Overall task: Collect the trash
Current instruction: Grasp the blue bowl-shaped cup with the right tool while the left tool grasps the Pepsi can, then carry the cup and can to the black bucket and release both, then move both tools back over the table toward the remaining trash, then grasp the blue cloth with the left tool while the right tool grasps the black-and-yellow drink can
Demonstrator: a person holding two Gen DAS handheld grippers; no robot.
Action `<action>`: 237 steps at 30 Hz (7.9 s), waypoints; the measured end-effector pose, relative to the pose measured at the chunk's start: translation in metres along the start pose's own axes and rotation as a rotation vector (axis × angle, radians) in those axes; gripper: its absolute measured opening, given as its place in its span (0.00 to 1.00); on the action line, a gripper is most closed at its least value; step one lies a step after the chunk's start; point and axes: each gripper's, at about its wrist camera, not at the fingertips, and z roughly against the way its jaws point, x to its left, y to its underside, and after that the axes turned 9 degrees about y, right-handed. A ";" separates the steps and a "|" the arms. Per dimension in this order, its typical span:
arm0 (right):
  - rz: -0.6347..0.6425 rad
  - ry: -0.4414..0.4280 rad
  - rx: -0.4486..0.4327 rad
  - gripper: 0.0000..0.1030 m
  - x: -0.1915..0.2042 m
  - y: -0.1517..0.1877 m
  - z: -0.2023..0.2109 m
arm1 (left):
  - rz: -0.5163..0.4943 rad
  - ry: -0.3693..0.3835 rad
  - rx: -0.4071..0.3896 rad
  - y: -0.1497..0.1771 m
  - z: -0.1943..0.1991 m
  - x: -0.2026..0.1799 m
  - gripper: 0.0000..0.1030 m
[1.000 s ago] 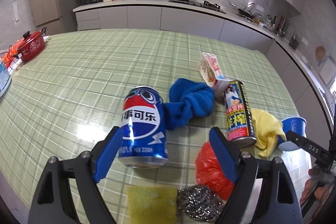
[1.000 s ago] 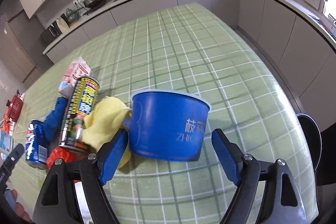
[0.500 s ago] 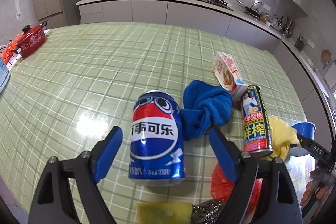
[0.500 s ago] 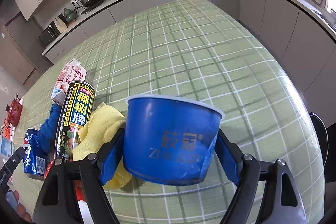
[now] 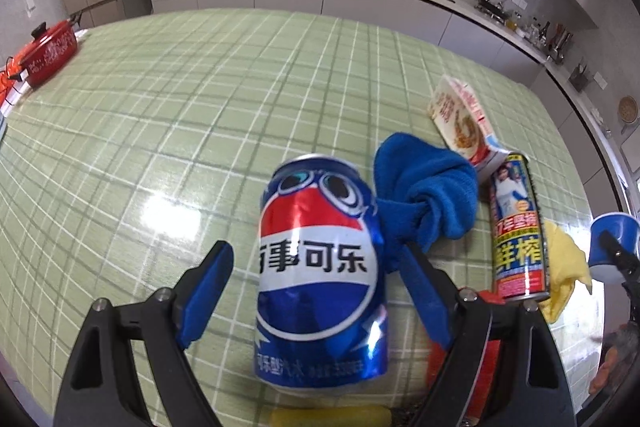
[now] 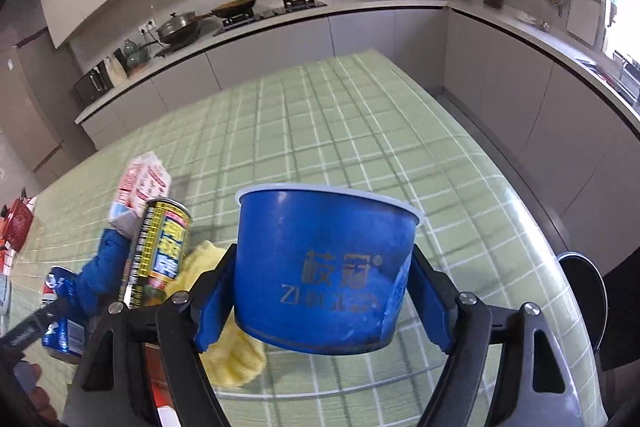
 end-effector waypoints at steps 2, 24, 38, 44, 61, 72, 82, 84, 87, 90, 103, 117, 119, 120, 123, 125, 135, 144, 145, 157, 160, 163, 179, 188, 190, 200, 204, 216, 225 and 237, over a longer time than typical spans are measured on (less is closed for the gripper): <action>0.007 -0.020 0.002 0.78 0.005 -0.001 0.002 | 0.004 0.010 0.005 0.002 -0.002 0.002 0.83; 0.023 -0.078 -0.003 0.77 0.011 0.003 0.012 | -0.002 0.104 -0.101 0.017 0.049 -0.008 0.59; 0.039 -0.130 -0.013 0.77 -0.048 0.016 0.040 | -0.085 0.128 -0.124 0.047 0.064 -0.097 0.59; 0.045 -0.138 -0.017 0.77 -0.083 0.023 0.046 | -0.115 0.147 -0.121 0.065 0.067 -0.129 0.59; -0.045 -0.012 0.018 0.77 -0.157 0.075 0.087 | -0.263 0.304 -0.048 0.114 0.066 -0.199 0.59; -0.150 0.060 0.011 0.77 -0.258 0.091 0.105 | -0.344 0.375 -0.019 0.147 0.067 -0.285 0.59; -0.166 0.079 0.046 0.77 -0.433 0.094 0.070 | -0.330 0.395 0.026 0.205 0.033 -0.448 0.59; -0.155 0.062 0.067 0.77 -0.467 0.091 0.059 | -0.334 0.385 0.035 0.216 0.024 -0.477 0.59; -0.118 0.044 0.104 0.77 -0.505 0.086 0.038 | -0.298 0.384 0.071 0.231 0.005 -0.508 0.59; -0.084 0.023 0.152 0.77 -0.522 0.087 0.010 | -0.293 0.359 0.100 0.245 -0.012 -0.525 0.59; -0.035 -0.113 0.324 0.79 -0.540 0.118 -0.107 | -0.264 0.237 0.163 0.281 -0.085 -0.537 0.59; -0.067 -0.058 0.235 0.82 -0.573 0.110 -0.107 | -0.294 0.185 0.267 0.294 -0.135 -0.569 0.69; -0.067 -0.051 0.235 0.82 -0.574 0.109 -0.104 | -0.301 0.180 0.241 0.289 -0.124 -0.572 0.73; -0.070 -0.050 0.237 0.82 -0.575 0.108 -0.103 | -0.302 0.183 0.230 0.287 -0.119 -0.574 0.73; -0.075 -0.042 0.235 0.82 -0.573 0.101 -0.096 | -0.309 0.188 0.190 0.279 -0.097 -0.576 0.73; -0.075 -0.035 0.226 0.82 -0.572 0.098 -0.089 | -0.319 0.186 0.174 0.274 -0.081 -0.576 0.73; -0.069 -0.021 0.160 0.82 -0.540 0.072 -0.015 | -0.339 0.216 0.083 0.249 0.007 -0.554 0.73; -0.063 -0.041 0.037 0.82 -0.462 0.042 0.079 | -0.336 0.184 -0.052 0.211 0.080 -0.484 0.73; -0.055 -0.049 0.023 0.82 -0.449 0.041 0.088 | -0.327 0.175 -0.062 0.207 0.083 -0.474 0.73; 0.060 -0.149 -0.049 0.82 -0.265 0.059 0.131 | -0.193 0.086 -0.129 0.173 0.110 -0.317 0.73; 0.071 -0.175 -0.033 0.82 -0.228 0.070 0.133 | -0.180 0.062 -0.129 0.166 0.112 -0.289 0.73; 0.100 -0.194 -0.027 0.82 -0.200 0.076 0.133 | -0.146 0.050 -0.126 0.163 0.114 -0.263 0.73; 0.248 -0.355 -0.023 0.82 -0.114 0.048 0.105 | 0.038 -0.088 -0.175 0.139 0.116 -0.177 0.73; 0.237 -0.374 -0.014 0.82 -0.092 0.041 0.096 | 0.062 -0.102 -0.194 0.121 0.121 -0.145 0.73; 0.233 -0.371 -0.013 0.82 -0.084 0.041 0.095 | 0.045 -0.094 -0.193 0.115 0.119 -0.140 0.73; 0.142 -0.282 -0.027 0.82 -0.027 0.039 0.092 | -0.052 0.018 -0.162 0.063 0.099 -0.079 0.73; 0.114 -0.242 -0.041 0.82 0.012 0.037 0.090 | -0.092 0.053 -0.137 0.044 0.088 -0.055 0.73; 0.135 -0.201 0.013 0.80 0.090 0.029 0.056 | -0.159 0.113 -0.056 0.002 0.048 -0.032 0.73; 0.154 -0.186 0.113 0.68 0.113 0.017 0.008 | -0.208 0.145 0.004 -0.016 0.010 -0.039 0.73; 0.180 -0.167 0.180 0.68 0.135 0.008 -0.037 | -0.225 0.166 0.058 -0.025 -0.025 -0.038 0.73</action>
